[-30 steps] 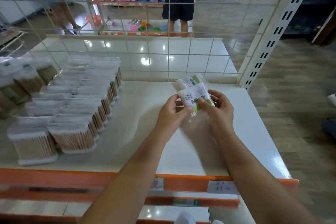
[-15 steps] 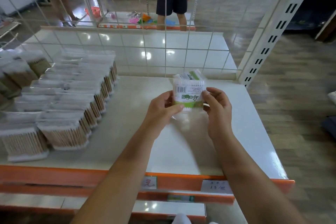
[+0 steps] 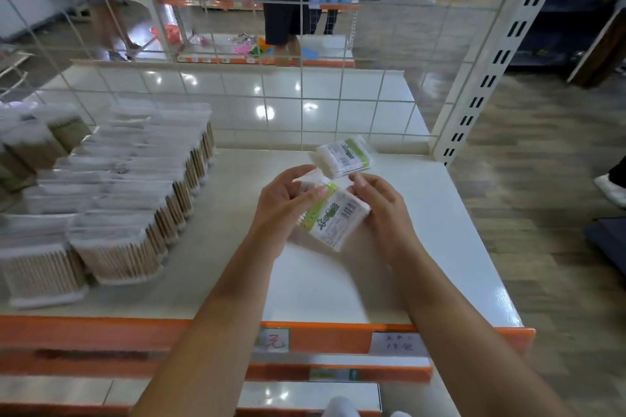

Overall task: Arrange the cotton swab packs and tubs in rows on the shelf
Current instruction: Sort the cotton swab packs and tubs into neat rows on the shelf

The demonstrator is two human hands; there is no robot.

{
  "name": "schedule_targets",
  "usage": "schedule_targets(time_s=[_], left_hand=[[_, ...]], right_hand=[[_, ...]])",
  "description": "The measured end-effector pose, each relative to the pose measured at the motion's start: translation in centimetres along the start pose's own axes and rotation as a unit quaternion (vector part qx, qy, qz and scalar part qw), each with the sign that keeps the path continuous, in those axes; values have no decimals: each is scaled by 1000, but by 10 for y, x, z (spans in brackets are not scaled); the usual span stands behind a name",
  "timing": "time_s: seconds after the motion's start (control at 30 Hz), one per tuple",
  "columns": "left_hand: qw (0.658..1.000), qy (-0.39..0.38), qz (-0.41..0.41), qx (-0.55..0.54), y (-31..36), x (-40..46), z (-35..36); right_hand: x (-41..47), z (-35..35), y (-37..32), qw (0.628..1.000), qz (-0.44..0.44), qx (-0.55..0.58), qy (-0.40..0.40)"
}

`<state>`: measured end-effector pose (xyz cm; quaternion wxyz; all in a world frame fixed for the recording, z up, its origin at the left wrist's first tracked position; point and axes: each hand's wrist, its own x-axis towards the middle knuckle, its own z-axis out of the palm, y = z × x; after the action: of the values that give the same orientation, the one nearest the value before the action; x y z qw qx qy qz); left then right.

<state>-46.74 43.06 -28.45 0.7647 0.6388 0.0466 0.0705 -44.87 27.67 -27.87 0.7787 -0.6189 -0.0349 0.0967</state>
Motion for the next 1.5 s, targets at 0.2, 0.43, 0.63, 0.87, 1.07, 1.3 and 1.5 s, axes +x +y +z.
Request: schedule_targets(time_s=[0.2, 0.43, 0.63, 0.87, 1.07, 1.3, 1.5], left_hand=[[997, 22, 11, 70, -3, 1, -1], [999, 1, -25, 26, -1, 0, 2], [997, -51, -43, 47, -4, -2, 7], [996, -55, -51, 39, -5, -2, 7], [999, -32, -42, 6, -4, 0, 6], [998, -44, -48, 7, -3, -1, 7], [999, -45, -29, -4, -1, -3, 6]], right_hand=[[-4, -2, 4, 993, -4, -102, -55], [1, -4, 7, 999, -17, -27, 15], [7, -7, 4, 991, 0, 123, 55], [8, -5, 7, 991, 6, 132, 32], [6, -3, 12, 995, -18, -29, 95], [4, -1, 16, 965, -115, -170, 163], [1, 1, 14, 970, -114, -175, 121]])
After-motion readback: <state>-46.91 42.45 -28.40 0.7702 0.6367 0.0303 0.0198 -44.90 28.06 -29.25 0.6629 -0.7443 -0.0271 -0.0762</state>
